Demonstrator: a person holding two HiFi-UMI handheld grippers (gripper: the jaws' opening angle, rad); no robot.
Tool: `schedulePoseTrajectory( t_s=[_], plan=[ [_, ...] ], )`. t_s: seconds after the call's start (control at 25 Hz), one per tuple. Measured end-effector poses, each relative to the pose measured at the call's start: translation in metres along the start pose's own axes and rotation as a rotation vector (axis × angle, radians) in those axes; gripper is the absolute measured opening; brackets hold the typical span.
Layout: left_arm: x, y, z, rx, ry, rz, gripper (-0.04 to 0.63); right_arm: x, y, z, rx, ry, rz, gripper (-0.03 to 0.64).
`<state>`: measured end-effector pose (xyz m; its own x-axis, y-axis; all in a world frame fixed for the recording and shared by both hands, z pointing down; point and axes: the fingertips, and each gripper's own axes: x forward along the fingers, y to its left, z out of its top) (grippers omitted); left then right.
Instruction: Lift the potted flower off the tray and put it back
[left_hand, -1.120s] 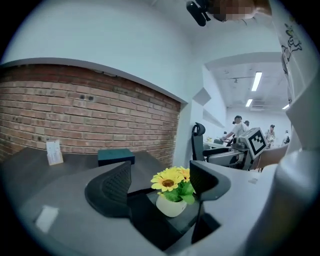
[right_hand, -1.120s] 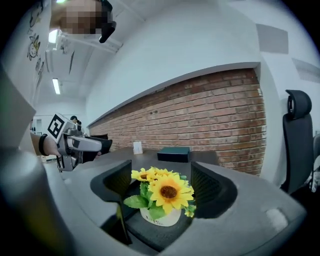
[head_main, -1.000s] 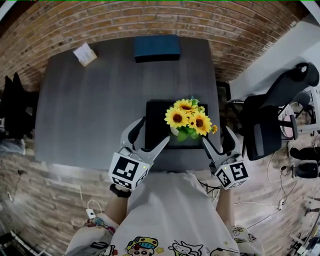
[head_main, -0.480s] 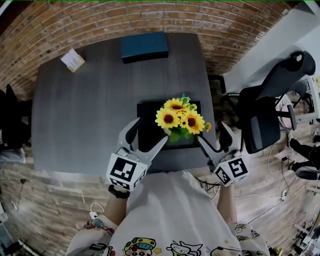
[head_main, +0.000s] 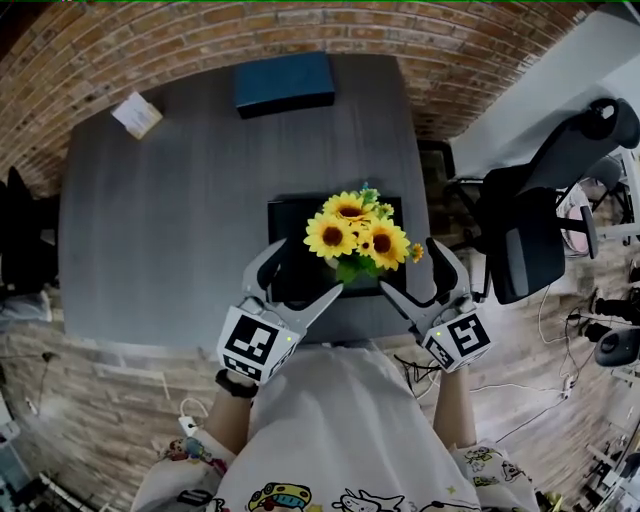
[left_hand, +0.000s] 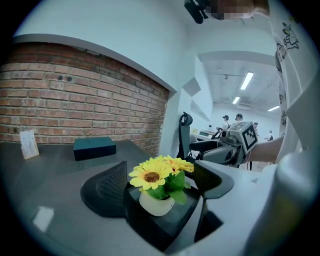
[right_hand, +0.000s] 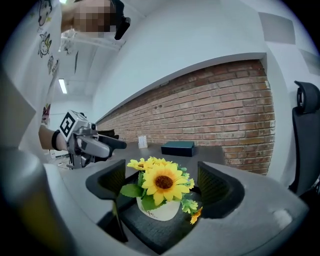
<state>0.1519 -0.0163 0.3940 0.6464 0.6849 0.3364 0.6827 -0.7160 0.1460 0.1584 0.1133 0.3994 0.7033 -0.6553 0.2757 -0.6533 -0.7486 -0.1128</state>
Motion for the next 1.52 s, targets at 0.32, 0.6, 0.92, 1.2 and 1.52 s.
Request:
schedulePoseTrajectory(
  t_s=[0.32,0.6,0.92,1.2,1.52],
  plan=[
    [0.019,-0.005,-0.034,-0.04,0.075,-0.052,0.436,0.018,-0.002,-0.033,0.048,0.056,0.033,0.466],
    [0.035,-0.005,-0.065,-0.072,0.143,-0.085,0.436,0.031,-0.001,-0.056,0.042,0.088,0.071,0.471],
    [0.058,0.005,-0.083,-0.062,0.169,-0.095,0.436,0.048,-0.003,-0.083,-0.006,0.156,0.116,0.472],
    [0.069,0.004,-0.099,-0.012,0.207,-0.116,0.436,0.061,-0.002,-0.097,-0.046,0.17,0.151,0.472],
    [0.077,0.004,-0.112,0.017,0.23,-0.132,0.434,0.07,-0.002,-0.106,-0.08,0.187,0.175,0.472]
  ],
)
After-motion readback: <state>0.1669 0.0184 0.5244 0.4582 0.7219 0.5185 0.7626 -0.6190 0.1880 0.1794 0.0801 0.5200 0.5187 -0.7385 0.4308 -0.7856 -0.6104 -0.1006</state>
